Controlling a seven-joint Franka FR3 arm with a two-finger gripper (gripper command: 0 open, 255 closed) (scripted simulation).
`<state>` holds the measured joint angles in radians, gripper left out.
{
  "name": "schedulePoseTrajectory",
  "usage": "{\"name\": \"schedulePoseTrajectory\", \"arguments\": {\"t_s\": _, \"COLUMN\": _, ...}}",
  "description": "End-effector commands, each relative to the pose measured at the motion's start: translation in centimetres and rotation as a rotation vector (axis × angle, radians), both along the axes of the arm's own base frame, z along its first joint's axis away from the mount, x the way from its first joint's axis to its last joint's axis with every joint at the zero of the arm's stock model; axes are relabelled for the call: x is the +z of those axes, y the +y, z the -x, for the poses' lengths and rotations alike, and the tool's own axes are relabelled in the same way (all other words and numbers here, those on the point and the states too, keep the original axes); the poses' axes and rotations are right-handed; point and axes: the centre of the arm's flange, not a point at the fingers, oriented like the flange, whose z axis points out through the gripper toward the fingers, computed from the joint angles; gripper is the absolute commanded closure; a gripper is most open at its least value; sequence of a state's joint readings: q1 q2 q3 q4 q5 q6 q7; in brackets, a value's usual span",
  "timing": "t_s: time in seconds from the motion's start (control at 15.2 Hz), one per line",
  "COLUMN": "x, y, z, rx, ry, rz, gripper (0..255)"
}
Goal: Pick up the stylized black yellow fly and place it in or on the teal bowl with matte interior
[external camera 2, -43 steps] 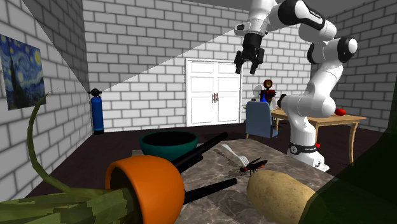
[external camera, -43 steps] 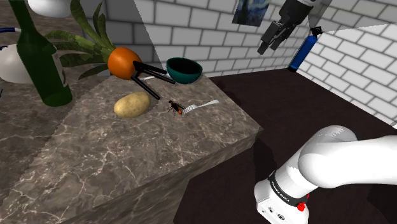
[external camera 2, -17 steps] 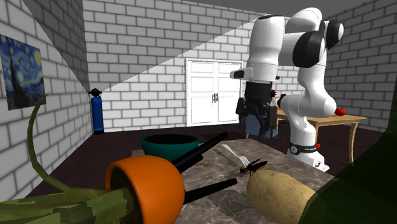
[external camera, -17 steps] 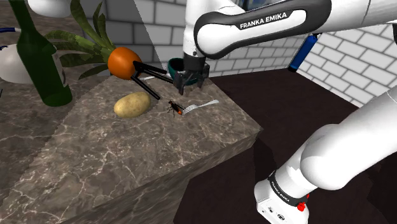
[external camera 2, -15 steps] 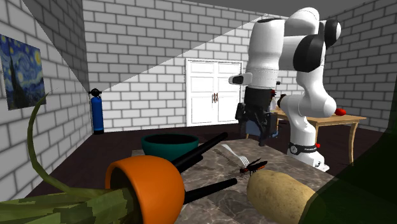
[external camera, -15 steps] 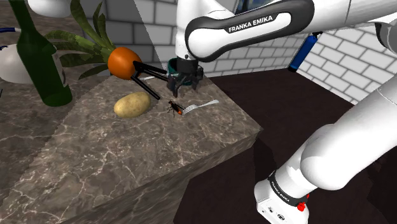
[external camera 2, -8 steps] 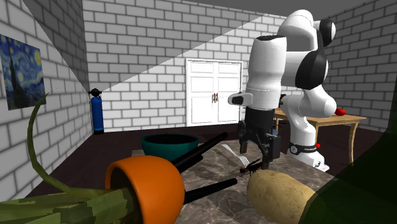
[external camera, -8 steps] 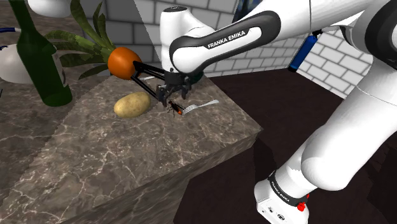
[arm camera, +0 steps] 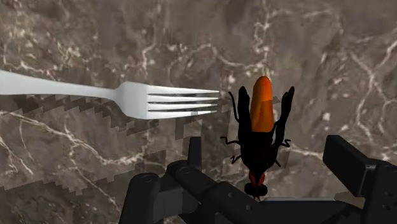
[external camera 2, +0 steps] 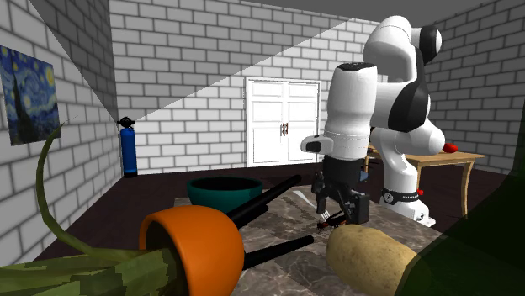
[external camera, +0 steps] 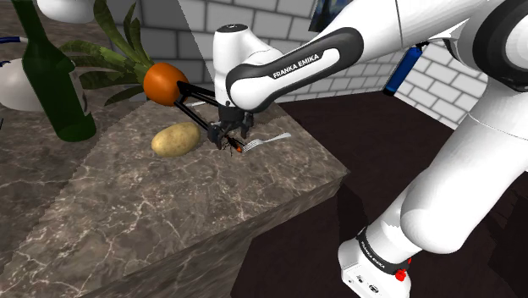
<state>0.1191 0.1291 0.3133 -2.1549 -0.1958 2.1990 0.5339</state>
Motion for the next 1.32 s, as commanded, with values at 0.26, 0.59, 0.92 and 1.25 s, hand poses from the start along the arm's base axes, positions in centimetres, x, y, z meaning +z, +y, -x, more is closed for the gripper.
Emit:
{"name": "schedulePoseTrajectory", "arguments": {"t_s": 0.26, "x": 0.0, "y": 0.0, "z": 0.0, "rx": 0.000, "ry": 0.000, "rz": 0.000, "gripper": 255}}
{"name": "schedulePoseTrajectory", "arguments": {"t_s": 0.59, "x": 0.0, "y": 0.0, "z": 0.0, "rx": 0.000, "ry": 0.000, "rz": 0.000, "gripper": 255}}
{"name": "schedulePoseTrajectory", "arguments": {"t_s": 0.92, "x": 0.5, "y": 0.0, "z": 0.0, "rx": 0.000, "ry": 0.000, "rz": 0.000, "gripper": 255}}
{"name": "schedulePoseTrajectory", "arguments": {"t_s": 1.25, "x": 3.1, "y": 0.0, "z": 0.0, "rx": 0.000, "ry": 0.000, "rz": 0.000, "gripper": 255}}
